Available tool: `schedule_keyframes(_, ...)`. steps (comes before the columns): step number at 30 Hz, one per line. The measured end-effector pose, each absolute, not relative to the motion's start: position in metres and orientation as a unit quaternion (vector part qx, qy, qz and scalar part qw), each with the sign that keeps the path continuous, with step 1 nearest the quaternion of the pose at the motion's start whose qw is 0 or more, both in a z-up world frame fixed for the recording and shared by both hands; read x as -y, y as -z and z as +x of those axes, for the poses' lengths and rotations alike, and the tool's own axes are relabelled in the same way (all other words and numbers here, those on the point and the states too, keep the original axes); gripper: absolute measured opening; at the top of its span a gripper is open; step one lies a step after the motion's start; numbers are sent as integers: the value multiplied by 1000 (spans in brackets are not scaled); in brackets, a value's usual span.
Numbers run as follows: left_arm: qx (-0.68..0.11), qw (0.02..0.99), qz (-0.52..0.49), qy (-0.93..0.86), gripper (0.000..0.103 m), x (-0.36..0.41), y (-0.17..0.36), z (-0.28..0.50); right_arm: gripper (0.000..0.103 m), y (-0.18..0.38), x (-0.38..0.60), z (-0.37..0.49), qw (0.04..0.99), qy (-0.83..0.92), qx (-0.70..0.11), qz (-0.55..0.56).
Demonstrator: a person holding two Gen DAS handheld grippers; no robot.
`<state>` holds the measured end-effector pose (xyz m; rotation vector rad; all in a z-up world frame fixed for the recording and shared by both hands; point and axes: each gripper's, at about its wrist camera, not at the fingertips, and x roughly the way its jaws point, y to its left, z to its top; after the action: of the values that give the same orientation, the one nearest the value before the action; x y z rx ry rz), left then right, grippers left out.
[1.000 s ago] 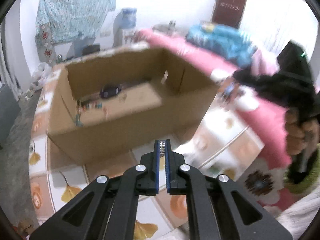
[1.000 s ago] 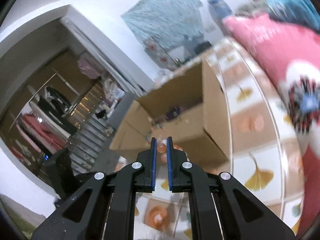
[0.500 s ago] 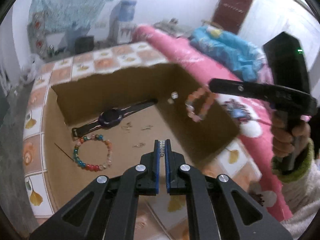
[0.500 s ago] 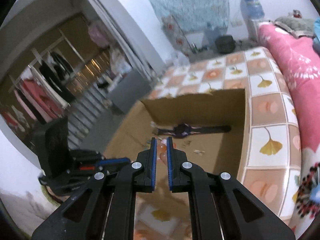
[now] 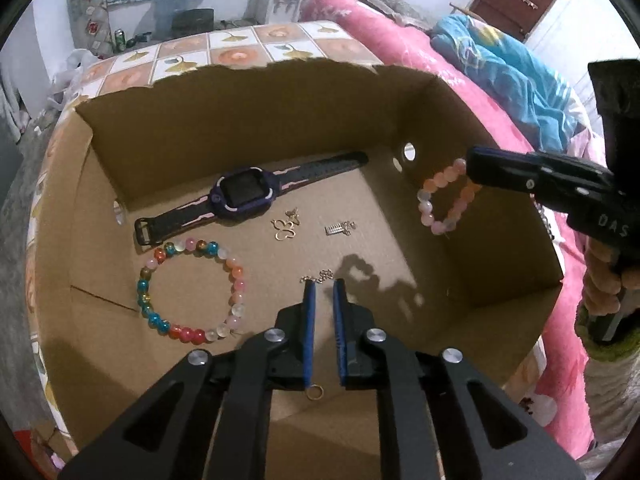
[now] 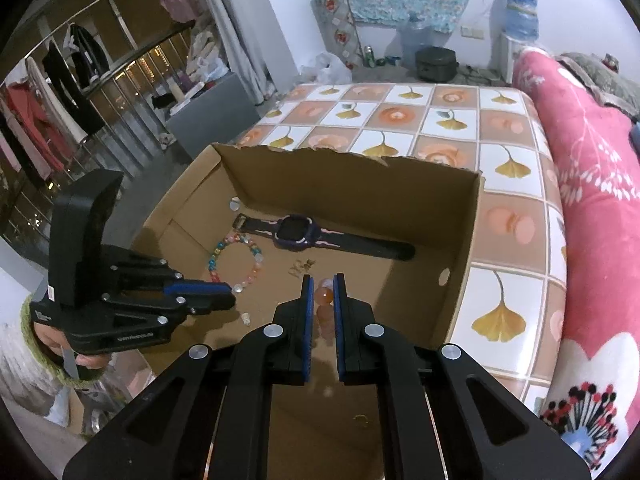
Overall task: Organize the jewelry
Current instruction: 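Open both tools to drop the charm and pink bracelet into the box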
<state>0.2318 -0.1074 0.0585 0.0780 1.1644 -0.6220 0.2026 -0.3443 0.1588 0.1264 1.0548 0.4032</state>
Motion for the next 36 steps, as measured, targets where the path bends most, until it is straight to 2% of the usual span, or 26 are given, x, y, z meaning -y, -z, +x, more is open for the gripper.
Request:
schedule_keyframes(5, -519, 806, 21, 285, 26, 93, -74, 228, 8, -159, 343, 207, 841, -188, -506, 42)
schedule_keyframes(7, -505, 817, 17, 280, 44, 86, -83, 226, 8, -160, 340, 208, 840, -183, -510, 25)
schedule_keyframes(8, -493, 825, 14, 275, 48, 79, -89, 223, 8, -160, 338, 208, 840, -182, -511, 19)
schedule_keyframes(10, -482, 836, 13, 262, 63, 71, -99, 222, 13, -158, 332, 208, 835, -186, -518, 4)
schedule_keyframes(11, -473, 843, 10, 256, 65, 64, -105, 219, 16, -156, 328, 208, 833, -189, -520, -1)
schedule_keyframes(13, -463, 851, 0, 250, 76, 54, -113, 217, 22, -153, 321, 205, 829, -196, -524, -4)
schedule_keyframes(14, -457, 856, -9, 244, 77, 44, -118, 215, 25, -153, 320, 203, 829, -198, -523, -3)
schedule_keyframes(18, -441, 868, -42, 225, 82, 15, -128, 211, 27, -164, 329, 192, 842, -193, -503, 24)
schedule_keyframes(21, -430, 876, -64, 210, 88, -5, -130, 208, 36, -180, 349, 180, 861, -175, -475, 55)
schedule_keyframes(23, -433, 875, -84, 198, 90, -16, -126, 209, 51, -189, 369, 171, 875, -147, -454, 82)
schedule_keyframes(25, -454, 864, -112, 188, 91, -23, -112, 212, 58, -193, 387, 164, 882, -121, -441, 112)
schedule_keyframes(28, -490, 837, -147, 197, 91, -22, -88, 215, 61, -185, 413, 157, 878, -88, -439, 166)
schedule_keyframes(32, -540, 784, -214, 220, 91, -15, -61, 217, 62, -145, 418, 159, 838, -75, -498, 211)
schedule_keyframes(36, -539, 787, -215, 207, 93, -11, -63, 208, 64, -123, 393, 155, 801, -124, -539, 230)
